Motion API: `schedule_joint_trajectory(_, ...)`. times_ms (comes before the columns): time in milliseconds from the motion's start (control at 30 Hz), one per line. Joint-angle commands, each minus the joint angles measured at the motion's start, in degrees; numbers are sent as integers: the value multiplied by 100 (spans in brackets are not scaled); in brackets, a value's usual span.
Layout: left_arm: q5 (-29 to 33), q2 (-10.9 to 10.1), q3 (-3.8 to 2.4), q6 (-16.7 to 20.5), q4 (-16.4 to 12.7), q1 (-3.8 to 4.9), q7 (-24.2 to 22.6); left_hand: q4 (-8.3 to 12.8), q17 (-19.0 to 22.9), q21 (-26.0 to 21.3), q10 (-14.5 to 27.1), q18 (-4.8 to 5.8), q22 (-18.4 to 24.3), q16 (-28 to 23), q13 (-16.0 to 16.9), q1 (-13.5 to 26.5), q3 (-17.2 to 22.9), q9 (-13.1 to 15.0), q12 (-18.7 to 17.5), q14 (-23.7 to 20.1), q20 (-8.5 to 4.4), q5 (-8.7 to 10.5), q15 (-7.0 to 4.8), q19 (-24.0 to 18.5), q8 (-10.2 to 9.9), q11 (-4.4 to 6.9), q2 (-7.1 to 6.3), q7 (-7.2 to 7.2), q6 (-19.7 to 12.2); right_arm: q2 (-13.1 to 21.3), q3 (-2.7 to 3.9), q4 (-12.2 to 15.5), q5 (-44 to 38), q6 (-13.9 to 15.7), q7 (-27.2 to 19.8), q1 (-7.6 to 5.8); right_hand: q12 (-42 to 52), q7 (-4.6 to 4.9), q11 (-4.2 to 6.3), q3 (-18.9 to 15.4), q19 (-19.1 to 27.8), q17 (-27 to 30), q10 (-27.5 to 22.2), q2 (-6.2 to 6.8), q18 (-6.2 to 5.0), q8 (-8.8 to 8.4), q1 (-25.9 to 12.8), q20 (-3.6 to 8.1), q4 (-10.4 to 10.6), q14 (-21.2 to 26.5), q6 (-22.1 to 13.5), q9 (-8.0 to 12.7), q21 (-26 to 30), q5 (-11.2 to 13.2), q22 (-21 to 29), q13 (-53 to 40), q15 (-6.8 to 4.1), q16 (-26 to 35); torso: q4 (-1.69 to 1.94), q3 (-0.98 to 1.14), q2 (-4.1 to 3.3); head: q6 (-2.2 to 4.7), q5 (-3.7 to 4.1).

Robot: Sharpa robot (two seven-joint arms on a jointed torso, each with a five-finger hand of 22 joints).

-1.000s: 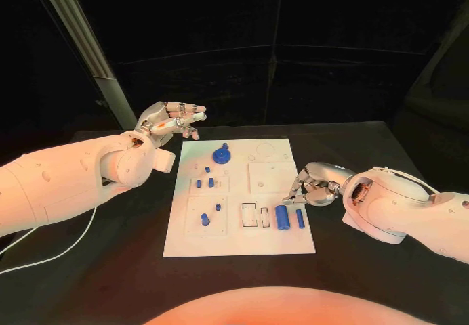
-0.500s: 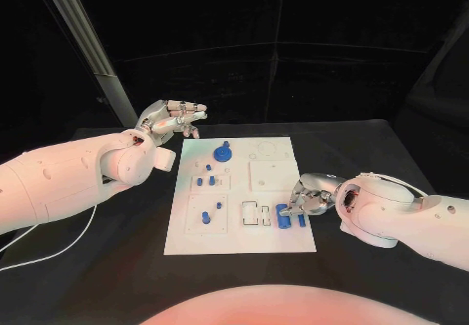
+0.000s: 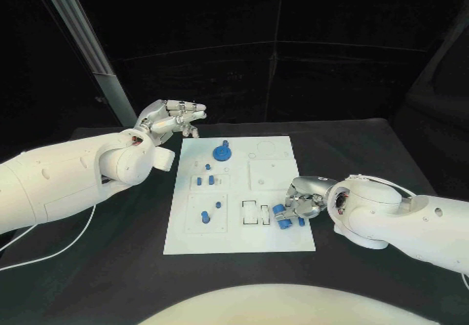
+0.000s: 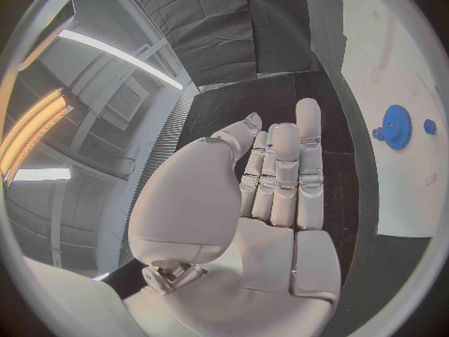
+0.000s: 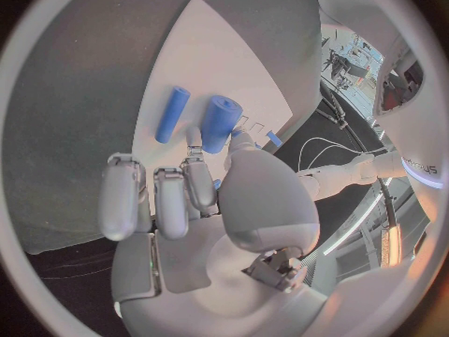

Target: Assemble the parts on the task board

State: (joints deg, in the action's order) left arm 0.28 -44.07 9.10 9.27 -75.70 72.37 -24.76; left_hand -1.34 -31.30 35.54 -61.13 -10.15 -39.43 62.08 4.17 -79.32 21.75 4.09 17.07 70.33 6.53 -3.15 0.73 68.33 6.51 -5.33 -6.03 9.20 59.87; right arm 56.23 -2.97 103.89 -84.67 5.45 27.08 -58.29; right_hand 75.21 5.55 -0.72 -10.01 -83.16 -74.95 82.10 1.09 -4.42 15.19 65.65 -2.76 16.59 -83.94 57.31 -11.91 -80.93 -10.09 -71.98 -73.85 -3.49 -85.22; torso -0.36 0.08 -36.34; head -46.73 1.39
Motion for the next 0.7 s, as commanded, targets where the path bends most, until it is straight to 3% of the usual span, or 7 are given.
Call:
schedule_joint_trajectory(33,20,-1,-3,-10,-15,8,-24,14,0,-21,31,-31,6,-30,-9,25,23,-8,29,-40,-13,-19,0,-10,-3,-23,-13,28,-3,-40,-29,-36,-245,-116,103,50,42,10,-22,-27,-39,-464,34,-75,92,-15,136,-7,-29,-415,-49,-19,-30,-104,-19,-33,32,-39,9,1,3,-5,-6)
schedule_joint_trajectory(167,20,-5,-3,-5,-17,8,-26,14,0,-21,31,-31,6,-30,-9,25,23,-8,29,-40,-13,-19,0,-10,-3,-23,-13,28,-3,-81,-29,-47,-290,-42,127,74,44,5,-14,99,-36,-476,37,-250,94,25,662,0,-251,-413,-51,-90,-41,-876,-37,-84,22,-42,8,2,6,-10,-19)
schedule_joint_trajectory(267,20,-14,-3,-3,-22,8,-27,14,0,-21,31,-31,6,-30,-9,25,23,-8,29,-40,-13,-19,0,-10,-3,-23,-13,28,-3,-77,-28,-29,-221,89,117,82,33,10,-15,148,-32,-472,34,-306,93,35,859,1,-361,-410,-52,-120,-41,-1245,-36,-99,22,-39,6,1,4,-16,-22)
schedule_joint_trajectory(333,20,-17,-3,-4,-24,8,-27,14,0,-21,31,-31,6,-30,-9,25,23,-8,29,-40,-13,-19,0,-10,-3,-23,-13,28,-3,-48,-28,-3,33,211,88,85,-1,11,-13,164,-28,-467,19,-317,92,32,927,3,-388,-408,-52,-134,-38,-1671,-31,-84,22,-35,7,3,4,-18,-25)
schedule_joint_trajectory(700,20,-17,-3,-9,-23,8,-25,15,-5,-22,33,-31,7,-26,-9,25,27,-9,31,-37,-12,-20,2,-9,-4,-25,-11,31,-7,117,-24,273,800,1070,-73,86,-28,-54,36,192,-32,-473,22,-344,93,104,1009,20,-416,-409,128,-198,-47,-1902,-51,-100,-10,-33,10,3,1,-8,-34)
